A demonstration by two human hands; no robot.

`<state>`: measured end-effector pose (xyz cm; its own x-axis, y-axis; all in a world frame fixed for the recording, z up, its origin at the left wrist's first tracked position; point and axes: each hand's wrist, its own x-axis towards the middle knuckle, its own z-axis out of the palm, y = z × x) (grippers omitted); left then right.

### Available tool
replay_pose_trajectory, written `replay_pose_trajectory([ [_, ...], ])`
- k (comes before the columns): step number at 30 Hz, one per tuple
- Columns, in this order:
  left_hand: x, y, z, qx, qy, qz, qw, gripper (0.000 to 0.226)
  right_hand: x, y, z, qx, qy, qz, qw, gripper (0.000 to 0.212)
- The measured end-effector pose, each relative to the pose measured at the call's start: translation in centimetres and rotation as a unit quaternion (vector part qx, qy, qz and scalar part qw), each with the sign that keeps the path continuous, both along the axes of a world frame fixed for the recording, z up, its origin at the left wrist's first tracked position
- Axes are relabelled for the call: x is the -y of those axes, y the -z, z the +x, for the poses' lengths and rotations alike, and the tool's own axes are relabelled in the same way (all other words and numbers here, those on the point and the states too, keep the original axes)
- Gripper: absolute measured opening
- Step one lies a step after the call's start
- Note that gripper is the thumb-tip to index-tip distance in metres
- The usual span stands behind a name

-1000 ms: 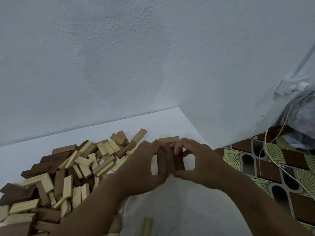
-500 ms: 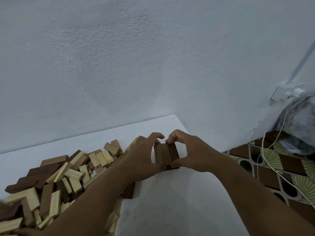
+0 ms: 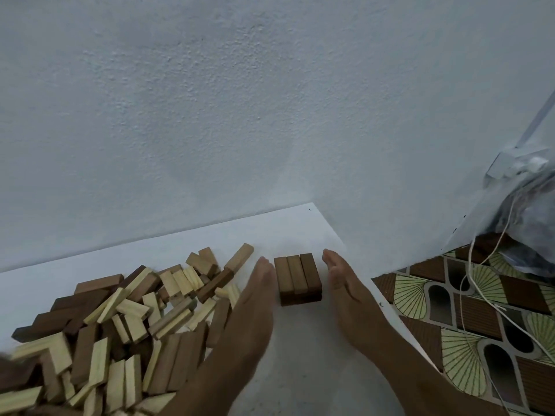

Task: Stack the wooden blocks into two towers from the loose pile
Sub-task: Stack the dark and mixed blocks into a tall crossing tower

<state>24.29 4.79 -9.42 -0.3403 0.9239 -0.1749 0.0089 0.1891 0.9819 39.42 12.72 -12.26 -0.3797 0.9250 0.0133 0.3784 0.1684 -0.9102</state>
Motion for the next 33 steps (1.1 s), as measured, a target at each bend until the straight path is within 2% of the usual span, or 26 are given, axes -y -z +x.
replay_pose_trajectory([
  [3,0.3,0.2,0.9,-0.025,0.012,-0.039,0.999,0.067,0.3,0.5,-0.2,0.032,-0.003,0.01,0.999,0.063],
  [6,0.1,0.5,1.3,-0.041,0.013,-0.064,0.997,0.08,0.3,0.6,-0.3,0.093,-0.048,0.027,0.994,0.054],
  [10,0.0,0.8,1.7,-0.068,0.017,-0.084,0.994,0.086,-0.3,1.5,-0.5,0.159,-0.082,0.091,0.98,0.054],
  [13,-0.1,0.8,1.7,-0.085,0.024,-0.091,0.992,0.088,-0.8,3.0,-0.5,0.17,-0.075,0.107,0.977,0.058],
  [16,-0.2,0.8,1.6,-0.089,0.034,-0.091,0.991,0.087,-0.9,3.3,-0.5,0.176,-0.062,0.108,0.976,0.071],
  [19,-0.2,0.9,1.5,-0.088,0.034,-0.097,0.991,0.088,-0.9,3.1,-0.7,0.17,-0.07,0.128,0.975,0.067],
  [24,-0.2,0.8,1.5,-0.086,0.037,-0.104,0.99,0.087,-1.0,3.8,-0.7,0.196,-0.055,0.119,0.972,0.089],
  [33,-0.1,0.7,1.4,-0.077,0.03,-0.108,0.991,0.088,-1.2,3.8,-1.1,0.188,-0.054,0.177,0.965,0.09],
])
